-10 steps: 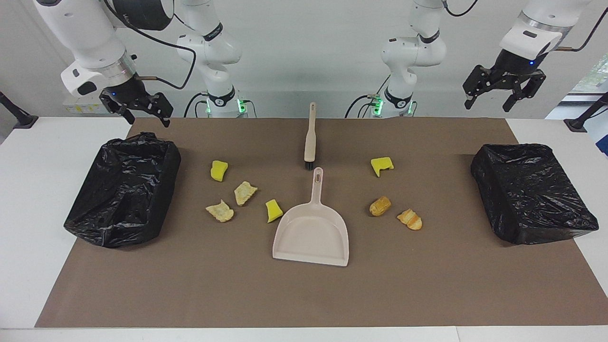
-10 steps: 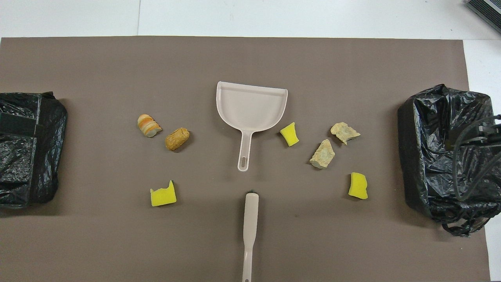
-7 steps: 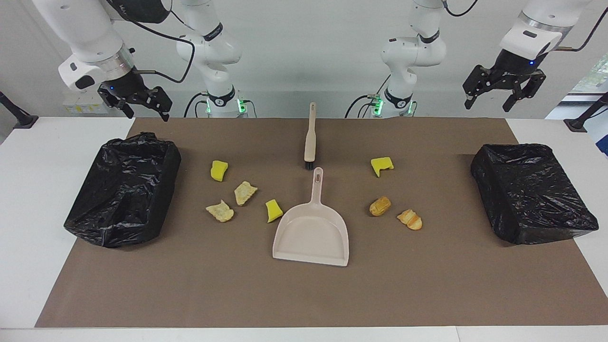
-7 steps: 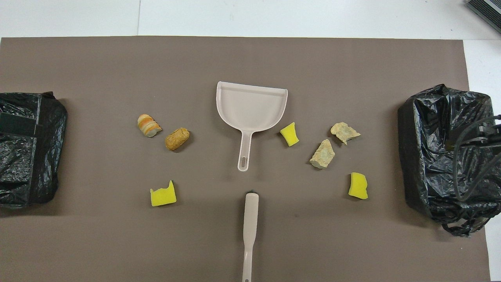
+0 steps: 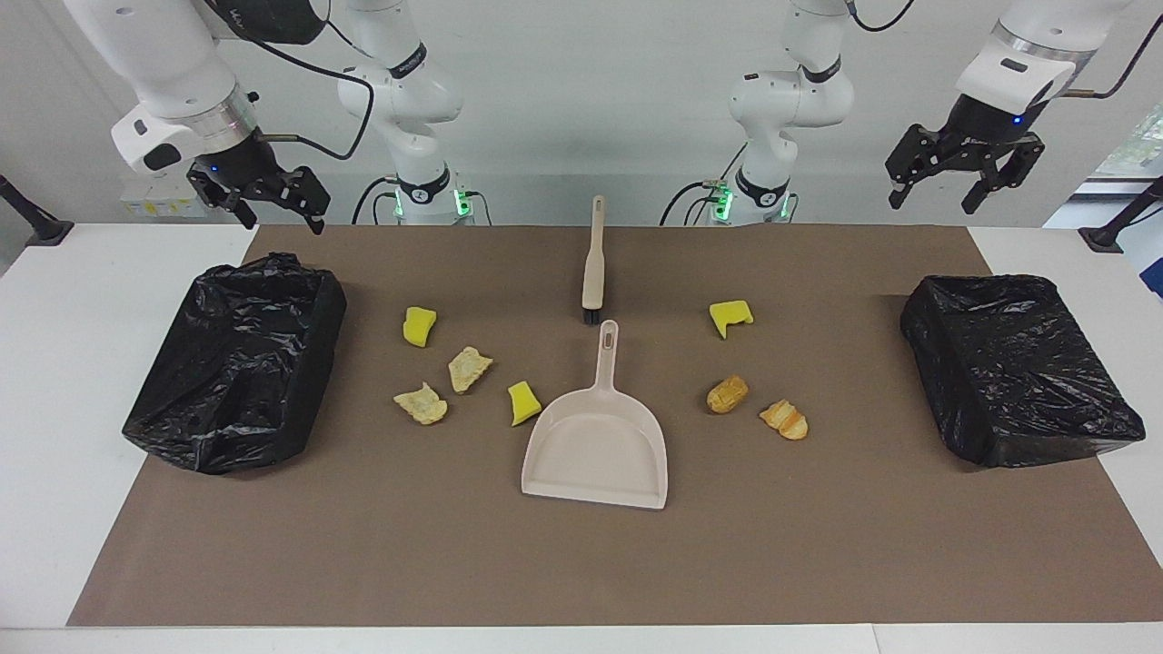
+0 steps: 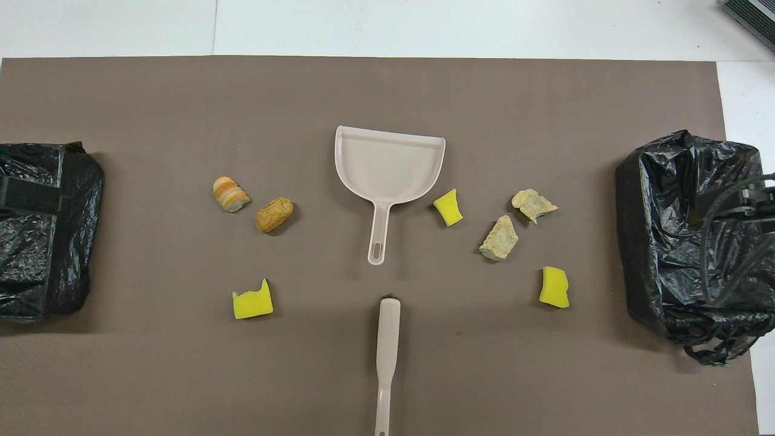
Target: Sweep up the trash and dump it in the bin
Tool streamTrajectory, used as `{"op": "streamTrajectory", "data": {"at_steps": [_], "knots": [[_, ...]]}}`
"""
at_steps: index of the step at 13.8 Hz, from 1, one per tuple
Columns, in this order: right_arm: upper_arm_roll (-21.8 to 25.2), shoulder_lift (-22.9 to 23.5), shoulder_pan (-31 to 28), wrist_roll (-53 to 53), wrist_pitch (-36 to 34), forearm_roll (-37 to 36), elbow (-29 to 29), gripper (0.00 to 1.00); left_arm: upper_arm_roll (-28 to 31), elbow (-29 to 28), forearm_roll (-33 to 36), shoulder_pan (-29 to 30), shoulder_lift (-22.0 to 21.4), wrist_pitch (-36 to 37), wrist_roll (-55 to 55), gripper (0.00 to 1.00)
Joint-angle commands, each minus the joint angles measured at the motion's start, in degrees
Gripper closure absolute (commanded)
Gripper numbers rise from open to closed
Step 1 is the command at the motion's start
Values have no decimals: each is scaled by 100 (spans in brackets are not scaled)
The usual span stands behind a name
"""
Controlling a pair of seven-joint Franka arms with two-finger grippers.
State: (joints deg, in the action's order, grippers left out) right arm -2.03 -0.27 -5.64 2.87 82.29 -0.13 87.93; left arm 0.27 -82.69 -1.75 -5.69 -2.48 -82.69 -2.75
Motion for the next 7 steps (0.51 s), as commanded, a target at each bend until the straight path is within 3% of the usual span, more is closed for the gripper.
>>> {"op": "streamTrajectory", "data": {"at_steps": [1,5,7], "knots": [[-7,10,1,12,51,-39,-47,0,-158,-376,-53,-160,-287,52,291,0],[-16,-130,-34,3,42,31,171,0,-545,-2142,-71,-950,-1148,-526,1177,0],[-25,-559,10,12,408,31,888,0,-555,-2688,-97,-1537,-1395,-818,1591,0]]}}
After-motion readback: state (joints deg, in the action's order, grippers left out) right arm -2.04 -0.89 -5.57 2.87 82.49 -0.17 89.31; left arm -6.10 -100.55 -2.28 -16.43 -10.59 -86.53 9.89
